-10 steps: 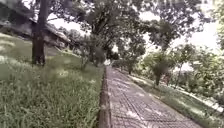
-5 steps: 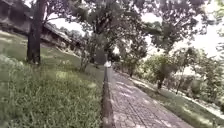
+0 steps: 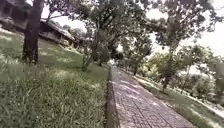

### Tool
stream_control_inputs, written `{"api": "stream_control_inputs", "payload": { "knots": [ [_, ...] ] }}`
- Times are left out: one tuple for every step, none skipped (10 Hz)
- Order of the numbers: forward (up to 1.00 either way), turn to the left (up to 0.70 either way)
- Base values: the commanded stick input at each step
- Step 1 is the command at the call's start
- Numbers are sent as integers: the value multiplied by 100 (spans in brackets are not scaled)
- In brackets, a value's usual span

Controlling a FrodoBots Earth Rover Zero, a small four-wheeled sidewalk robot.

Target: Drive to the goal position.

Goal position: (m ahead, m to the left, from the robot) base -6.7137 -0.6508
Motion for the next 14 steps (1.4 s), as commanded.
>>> {"api": "stream_control_inputs", "payload": {
  "knots": [
    [70,-27],
    [70,-27],
    [70,-27],
    [70,-27],
    [70,-27],
    [70,-27],
    [70,-27],
    [70,-27],
    [70,-27],
    [70,-27],
    [70,-27],
    [70,-27],
    [70,-27],
    [70,-27]
  ]
}}
